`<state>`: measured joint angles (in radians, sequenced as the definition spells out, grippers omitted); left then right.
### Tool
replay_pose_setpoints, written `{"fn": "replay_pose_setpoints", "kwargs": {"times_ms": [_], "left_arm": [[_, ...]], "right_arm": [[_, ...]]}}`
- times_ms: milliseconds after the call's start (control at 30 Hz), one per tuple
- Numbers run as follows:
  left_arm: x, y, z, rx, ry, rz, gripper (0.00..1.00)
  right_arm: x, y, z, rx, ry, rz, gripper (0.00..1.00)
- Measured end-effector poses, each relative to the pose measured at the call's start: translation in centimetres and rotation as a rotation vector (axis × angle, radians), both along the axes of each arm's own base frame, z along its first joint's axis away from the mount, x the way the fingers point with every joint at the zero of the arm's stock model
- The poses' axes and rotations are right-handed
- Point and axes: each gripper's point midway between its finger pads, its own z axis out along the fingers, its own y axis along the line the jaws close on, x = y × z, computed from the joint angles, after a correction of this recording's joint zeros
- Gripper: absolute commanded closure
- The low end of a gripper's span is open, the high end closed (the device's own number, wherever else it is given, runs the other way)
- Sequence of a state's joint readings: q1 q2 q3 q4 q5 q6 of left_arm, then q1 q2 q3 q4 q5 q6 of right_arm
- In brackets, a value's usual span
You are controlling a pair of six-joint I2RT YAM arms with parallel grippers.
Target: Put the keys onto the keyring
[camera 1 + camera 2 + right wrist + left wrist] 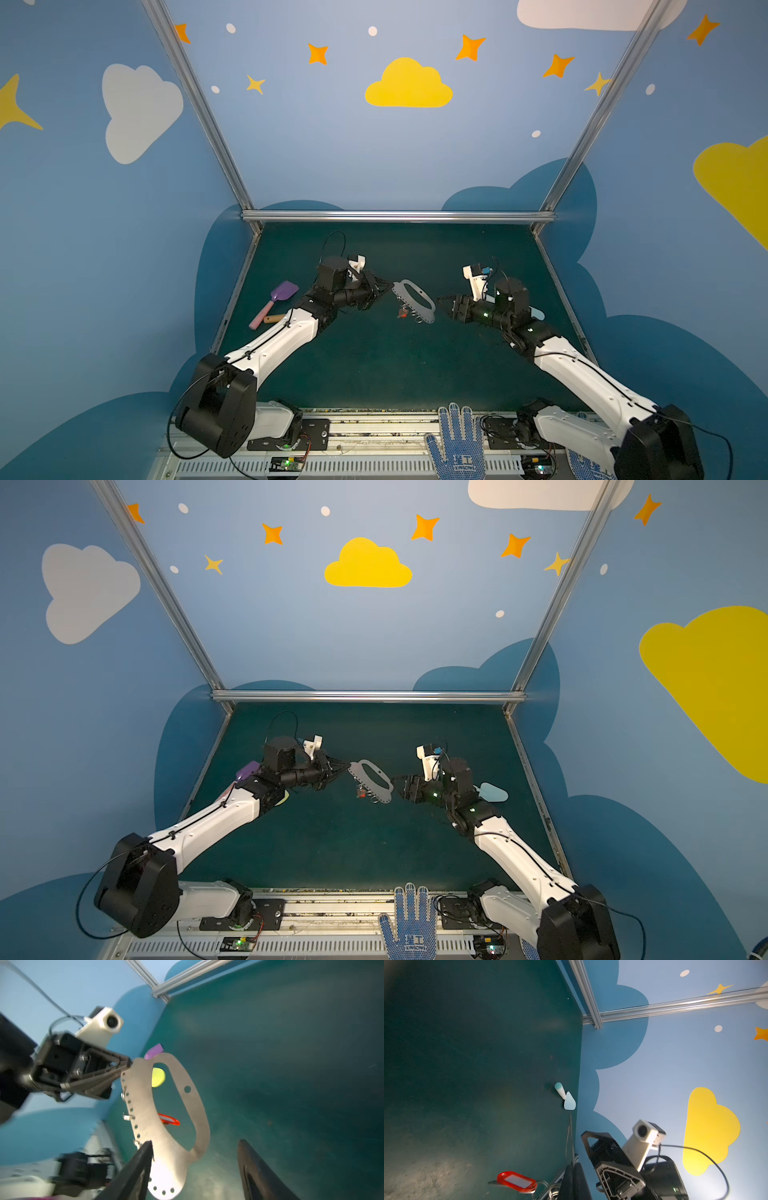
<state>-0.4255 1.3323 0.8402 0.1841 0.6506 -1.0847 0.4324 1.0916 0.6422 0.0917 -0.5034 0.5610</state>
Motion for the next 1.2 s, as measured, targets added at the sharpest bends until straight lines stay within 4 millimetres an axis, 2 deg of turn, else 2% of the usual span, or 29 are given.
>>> {"fn": "replay_pose_setpoints", "kwargs": {"times_ms": [200,500,767,1000,1200], "left_arm": [[-0.2,0.0,0.9,-0.016,-0.025,-0.007,0.96],[-0.3,-0.1,1.5,-0.038,-0.039,-0.013,0.96],[-0.9,0.1,2.7,-0.053,-0.065,-0.013,0.96],[-1.1,0.0,2.9,-0.061,-0.066,-0.021,0.96],[-1.0,0.0,3.3,-0.074,-0.071,-0.022,0.96]], "right_arm": [[-0.1,2.1,0.9,0.179,0.117,0.096,0.34],[0.0,3.5,1.3,0.274,0.175,0.166,0.34],[0.5,3.1,1.8,0.286,0.155,0.146,0.33],[1.2,1.4,3.3,0.300,0.099,0.105,0.35],[0.7,2.0,2.9,0.311,0.129,0.148,0.36]]}}
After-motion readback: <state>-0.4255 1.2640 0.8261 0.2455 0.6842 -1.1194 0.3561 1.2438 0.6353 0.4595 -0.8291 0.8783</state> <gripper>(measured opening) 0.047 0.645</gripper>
